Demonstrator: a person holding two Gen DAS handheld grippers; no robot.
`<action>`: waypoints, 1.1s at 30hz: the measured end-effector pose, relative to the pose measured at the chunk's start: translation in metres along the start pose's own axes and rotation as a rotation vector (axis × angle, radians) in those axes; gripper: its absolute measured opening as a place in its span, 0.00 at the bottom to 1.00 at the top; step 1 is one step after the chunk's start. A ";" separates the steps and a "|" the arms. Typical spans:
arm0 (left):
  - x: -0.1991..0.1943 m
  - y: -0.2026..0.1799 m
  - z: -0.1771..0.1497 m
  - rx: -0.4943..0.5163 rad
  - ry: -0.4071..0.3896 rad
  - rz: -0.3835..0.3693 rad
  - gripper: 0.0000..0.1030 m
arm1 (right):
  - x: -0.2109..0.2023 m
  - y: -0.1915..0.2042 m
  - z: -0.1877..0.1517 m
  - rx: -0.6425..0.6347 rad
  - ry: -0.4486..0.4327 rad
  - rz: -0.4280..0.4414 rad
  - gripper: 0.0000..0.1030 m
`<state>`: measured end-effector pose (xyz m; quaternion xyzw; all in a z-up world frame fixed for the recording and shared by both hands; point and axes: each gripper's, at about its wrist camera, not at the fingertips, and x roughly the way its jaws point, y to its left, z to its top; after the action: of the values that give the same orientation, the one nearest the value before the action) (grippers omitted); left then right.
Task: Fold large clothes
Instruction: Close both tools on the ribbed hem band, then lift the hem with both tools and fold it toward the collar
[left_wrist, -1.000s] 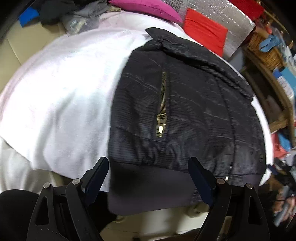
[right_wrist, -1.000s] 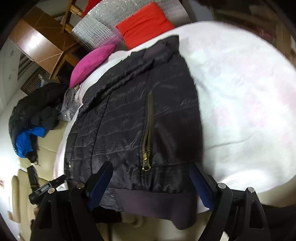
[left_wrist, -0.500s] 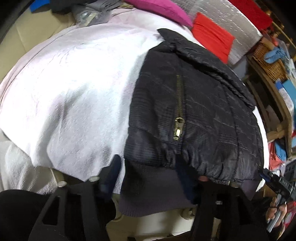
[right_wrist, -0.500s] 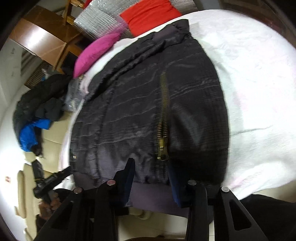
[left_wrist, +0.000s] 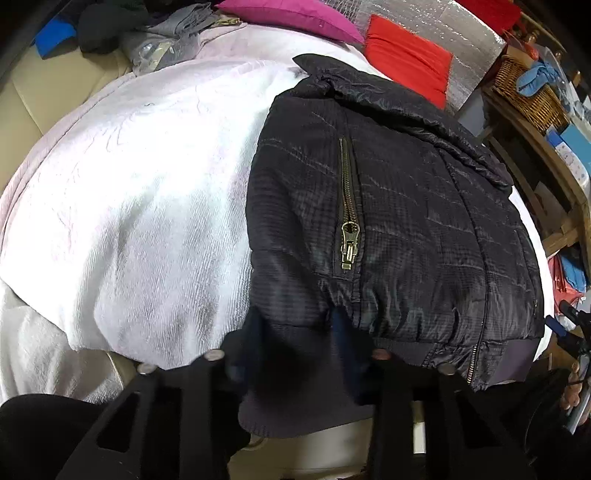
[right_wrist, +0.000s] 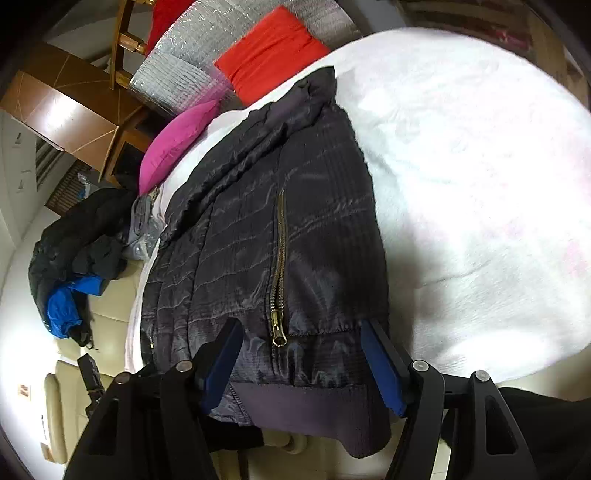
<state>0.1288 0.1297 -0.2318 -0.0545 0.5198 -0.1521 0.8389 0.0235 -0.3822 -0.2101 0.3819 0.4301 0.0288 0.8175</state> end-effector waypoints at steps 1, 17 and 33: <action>-0.001 0.002 0.000 -0.001 -0.001 -0.009 0.35 | 0.004 0.000 0.000 0.004 0.006 0.004 0.68; 0.011 -0.001 0.008 -0.018 0.001 -0.040 0.47 | 0.017 -0.015 -0.001 0.073 0.040 -0.045 0.68; 0.004 0.004 0.012 -0.014 0.011 -0.131 0.48 | 0.016 0.007 -0.013 -0.034 0.037 -0.003 0.52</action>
<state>0.1422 0.1315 -0.2309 -0.0931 0.5207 -0.2033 0.8239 0.0258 -0.3640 -0.2209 0.3668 0.4451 0.0421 0.8158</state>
